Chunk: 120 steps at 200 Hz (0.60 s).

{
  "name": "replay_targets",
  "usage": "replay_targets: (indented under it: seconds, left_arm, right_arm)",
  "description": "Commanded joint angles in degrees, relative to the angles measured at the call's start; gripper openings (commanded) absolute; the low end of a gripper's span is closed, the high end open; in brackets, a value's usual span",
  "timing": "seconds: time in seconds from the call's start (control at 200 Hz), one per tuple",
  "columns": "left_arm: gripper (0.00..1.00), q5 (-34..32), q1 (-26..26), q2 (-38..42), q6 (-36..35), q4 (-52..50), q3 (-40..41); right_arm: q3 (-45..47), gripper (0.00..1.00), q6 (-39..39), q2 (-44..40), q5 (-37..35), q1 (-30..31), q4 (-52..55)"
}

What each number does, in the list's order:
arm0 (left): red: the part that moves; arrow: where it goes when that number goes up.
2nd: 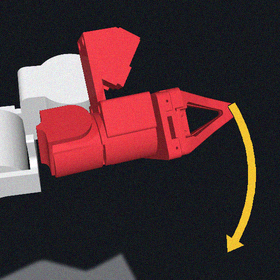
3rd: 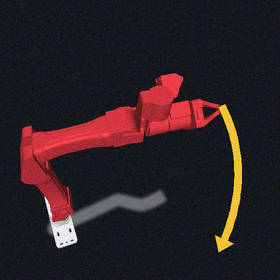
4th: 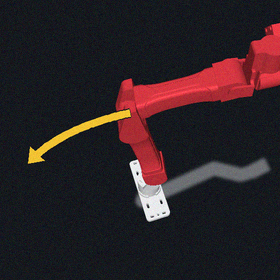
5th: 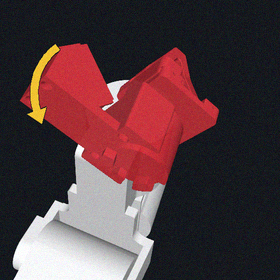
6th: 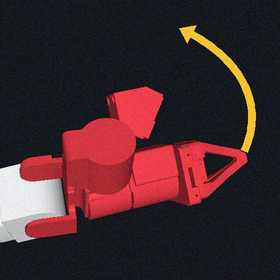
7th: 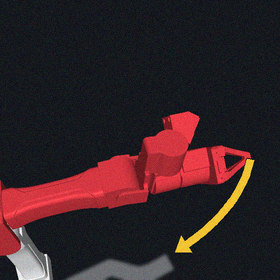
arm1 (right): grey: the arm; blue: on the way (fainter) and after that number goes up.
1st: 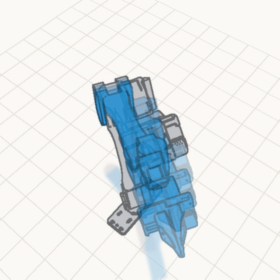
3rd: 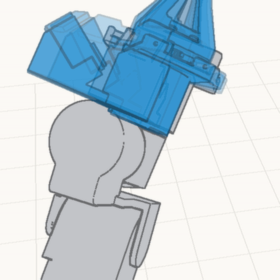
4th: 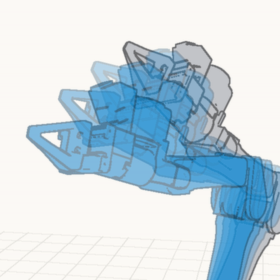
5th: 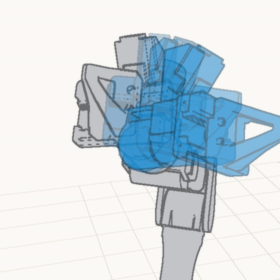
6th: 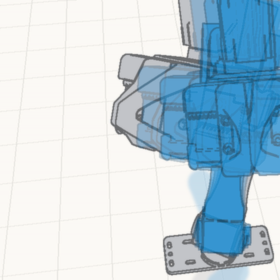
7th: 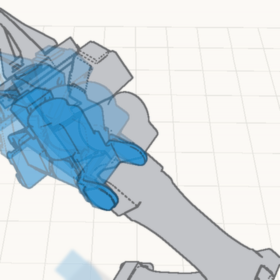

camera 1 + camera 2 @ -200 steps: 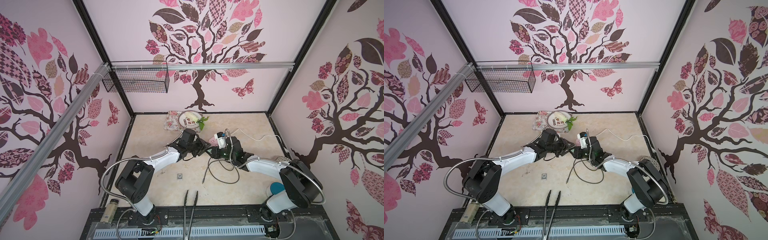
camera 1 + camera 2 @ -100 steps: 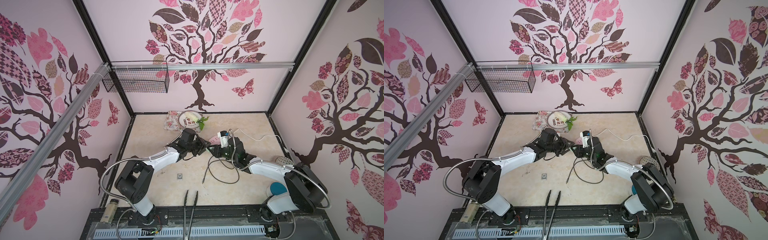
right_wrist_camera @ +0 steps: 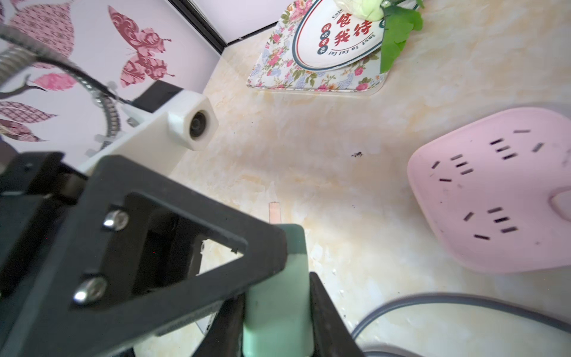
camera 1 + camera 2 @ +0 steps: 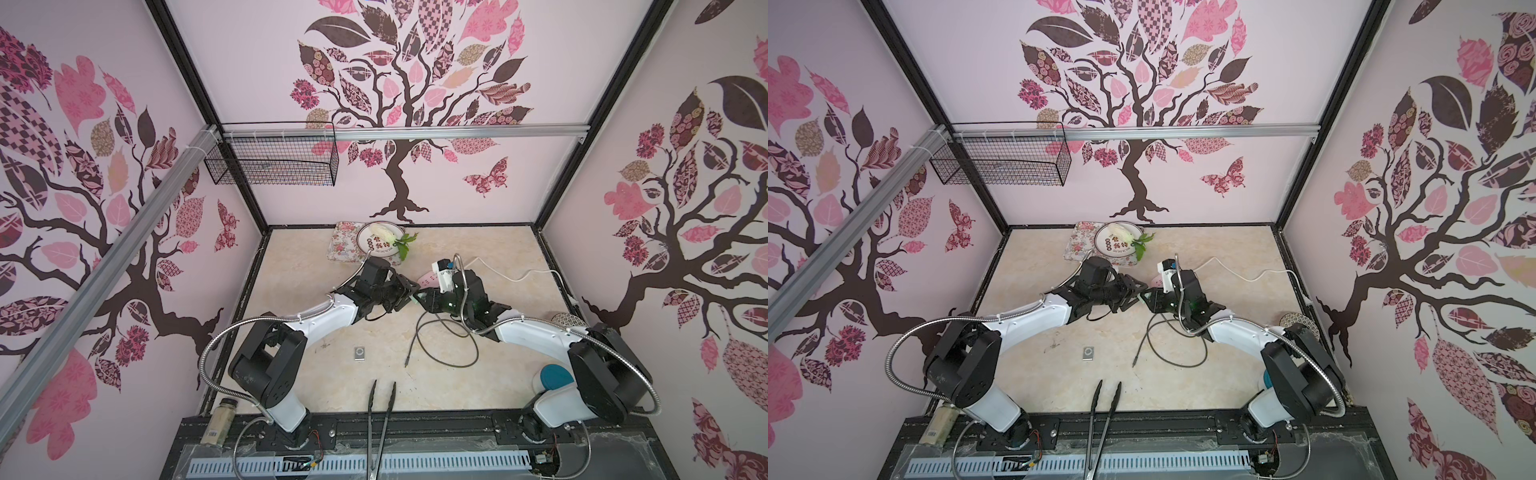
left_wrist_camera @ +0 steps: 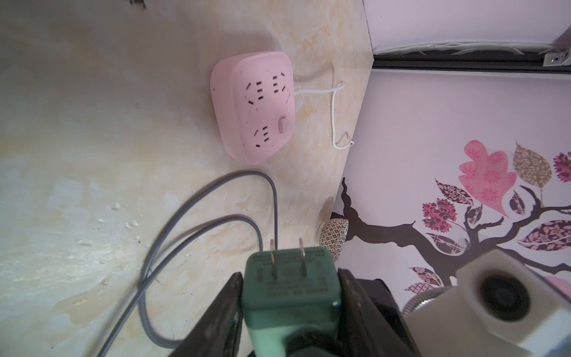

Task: Charge mp3
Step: Pick up the plug from the center of the board, then adjust the plug.

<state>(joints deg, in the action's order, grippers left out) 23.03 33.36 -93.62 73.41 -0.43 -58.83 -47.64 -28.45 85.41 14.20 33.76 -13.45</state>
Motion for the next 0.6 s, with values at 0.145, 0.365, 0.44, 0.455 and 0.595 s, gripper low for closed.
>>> replay_targets:
  seconds: [0.145, 0.365, 0.44, 0.455, 0.595]
  left_arm:
    - [0.62, -7.1, -8.9, 6.3, -15.2, -21.1, -6.4]
    - [0.63, -9.0, -14.0, 3.6, -34.8, -36.8, -19.1]
    - [0.62, -8.3, -15.8, 3.0, -39.4, -38.3, -21.3]
    - [0.62, -8.4, -16.1, 2.9, -40.2, -38.5, -21.6]
    - [0.62, -9.9, -18.7, 1.7, -46.1, -40.6, -23.5]
  right_arm:
    - [-22.4, 0.00, 14.5, 2.9, -8.7, -1.0, 38.1]
    - [-49.8, 0.00, 26.9, 20.7, -8.7, -7.1, 68.5]
    - [-60.8, 0.00, 32.0, 29.0, -7.6, -8.4, 77.7]
    - [-63.0, 0.00, 32.8, 30.6, -7.9, -8.5, 79.2]
    - [-76.4, 0.00, 35.1, 40.1, -8.3, -9.4, 84.6]
